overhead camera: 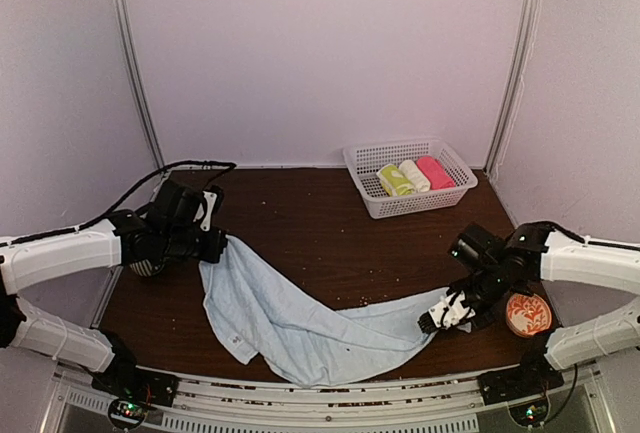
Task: Roll the towels
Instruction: Pick up the towel from the center of the board, then flatten out the towel at the center of the board.
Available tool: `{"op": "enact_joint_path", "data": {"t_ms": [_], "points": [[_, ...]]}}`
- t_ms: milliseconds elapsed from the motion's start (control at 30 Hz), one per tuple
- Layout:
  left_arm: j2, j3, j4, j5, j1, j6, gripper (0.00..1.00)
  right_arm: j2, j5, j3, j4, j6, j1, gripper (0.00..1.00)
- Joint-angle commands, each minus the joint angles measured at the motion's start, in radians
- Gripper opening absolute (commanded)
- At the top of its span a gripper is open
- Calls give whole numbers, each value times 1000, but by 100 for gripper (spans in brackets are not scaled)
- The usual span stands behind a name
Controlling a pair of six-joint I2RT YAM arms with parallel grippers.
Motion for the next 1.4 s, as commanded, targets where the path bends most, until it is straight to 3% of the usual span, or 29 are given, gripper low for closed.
{"op": "enact_joint_path", "data": {"t_ms": [0,267,500,700,1000,1200,1367], "points": [[20,53,24,-24,4,32,0,16,-112,156,-110,-64,-211,4],[63,106,23,-23,12,68,0,263,-401,400,-343,-211,-609,6],[79,111,36,-27,14,82,0,354,-469,336,-273,-158,-629,11],[81,106,40,-10,14,84,0,447,-590,394,-353,-154,-630,13],[81,103,45,-33,13,87,0,431,-560,424,-155,129,-655,0],[85,211,14,-111,29,137,0,394,-498,646,-47,313,-789,0],[9,311,11,-156,32,179,0,373,-586,820,-30,422,-944,0]]}}
